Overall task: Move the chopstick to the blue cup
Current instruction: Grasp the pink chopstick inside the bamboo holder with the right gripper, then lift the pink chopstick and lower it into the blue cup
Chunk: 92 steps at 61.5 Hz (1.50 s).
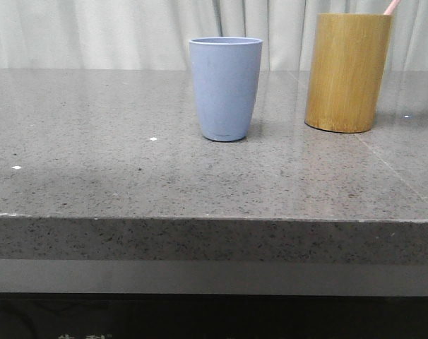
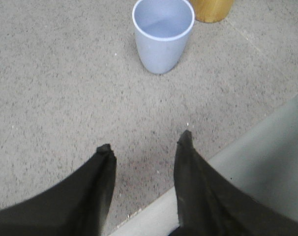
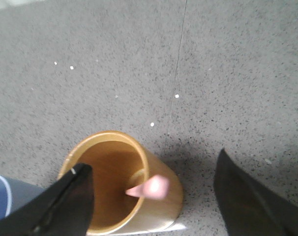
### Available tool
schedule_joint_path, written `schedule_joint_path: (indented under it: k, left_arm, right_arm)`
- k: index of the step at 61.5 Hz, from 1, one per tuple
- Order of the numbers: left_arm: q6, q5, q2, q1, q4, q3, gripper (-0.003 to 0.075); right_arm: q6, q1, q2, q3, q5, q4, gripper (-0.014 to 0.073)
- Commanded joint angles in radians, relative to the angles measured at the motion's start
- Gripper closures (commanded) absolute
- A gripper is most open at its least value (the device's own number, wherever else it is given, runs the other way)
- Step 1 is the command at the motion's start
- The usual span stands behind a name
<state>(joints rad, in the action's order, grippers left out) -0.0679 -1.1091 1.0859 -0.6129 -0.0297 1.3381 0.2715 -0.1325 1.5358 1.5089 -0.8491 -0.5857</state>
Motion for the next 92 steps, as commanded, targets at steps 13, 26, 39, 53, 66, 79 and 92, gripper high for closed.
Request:
schedule_joint_path:
  k: [13, 26, 39, 53, 66, 79, 92]
  left_arm:
    - [0.009, 0.078, -0.072, 0.001, -0.006, -0.036, 0.0426]
    - [0.009, 0.094, -0.072, 0.001, -0.006, -0.036, 0.0426]
    - [0.009, 0.096, -0.072, 0.001, -0.006, -0.036, 0.0426]
    - [0.009, 0.096, -0.072, 0.001, -0.006, -0.036, 0.0426]
    - [0.009, 0.096, -0.072, 0.001, -0.006, -0.036, 0.0426]
    - [0.009, 0.1, -0.072, 0.001, -0.006, -0.036, 0.0426]
    - [0.009, 0.1, -0.072, 0.001, -0.006, -0.036, 0.0426]
  right_arm:
    - [0.071, -0.005, 0.015, 0.046, 0.021, -0.071, 0.0298]
    - [0.085, -0.005, 0.015, 0.071, -0.011, -0.097, 0.0514]
    - [0.104, -0.005, 0.013, 0.127, -0.061, -0.097, 0.0661]
    - [0.108, -0.002, -0.004, 0.308, -0.206, -0.076, 0.0659]
    - [0.108, 0.044, -0.078, 0.472, -0.256, 0.054, 0.0652]
    - [0.108, 0.221, -0.147, 0.483, -0.232, 0.115, 0.0651]
    - [0.108, 0.43, -0.121, 0.433, -0.199, 0.213, 0.0651]
